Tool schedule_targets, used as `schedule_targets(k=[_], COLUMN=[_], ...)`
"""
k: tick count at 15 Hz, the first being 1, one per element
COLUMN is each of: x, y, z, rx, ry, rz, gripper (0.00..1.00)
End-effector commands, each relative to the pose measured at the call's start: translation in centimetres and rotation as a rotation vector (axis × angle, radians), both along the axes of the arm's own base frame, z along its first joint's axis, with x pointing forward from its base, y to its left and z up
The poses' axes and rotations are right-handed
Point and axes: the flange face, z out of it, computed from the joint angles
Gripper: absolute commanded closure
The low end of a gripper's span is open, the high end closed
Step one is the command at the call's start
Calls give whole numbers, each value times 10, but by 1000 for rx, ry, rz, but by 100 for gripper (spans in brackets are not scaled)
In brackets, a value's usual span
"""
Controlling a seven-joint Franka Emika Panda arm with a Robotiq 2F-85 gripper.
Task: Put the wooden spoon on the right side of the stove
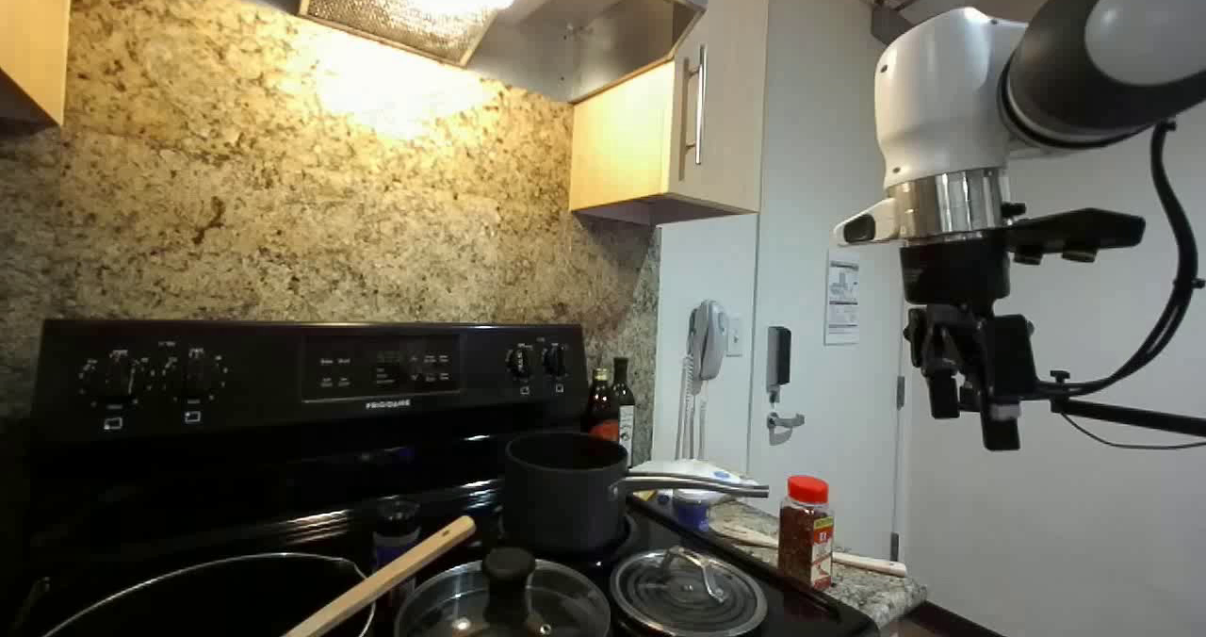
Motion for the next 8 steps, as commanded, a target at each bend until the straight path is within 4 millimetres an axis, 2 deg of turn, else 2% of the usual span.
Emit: schedule_targets(k=[1,4,8], x=[0,19,61], y=[0,4,21], z=[0,14,30], rx=[0,-43,-74], ry=[1,-38,-69], rz=[0,79,248], gripper=[0,0,0])
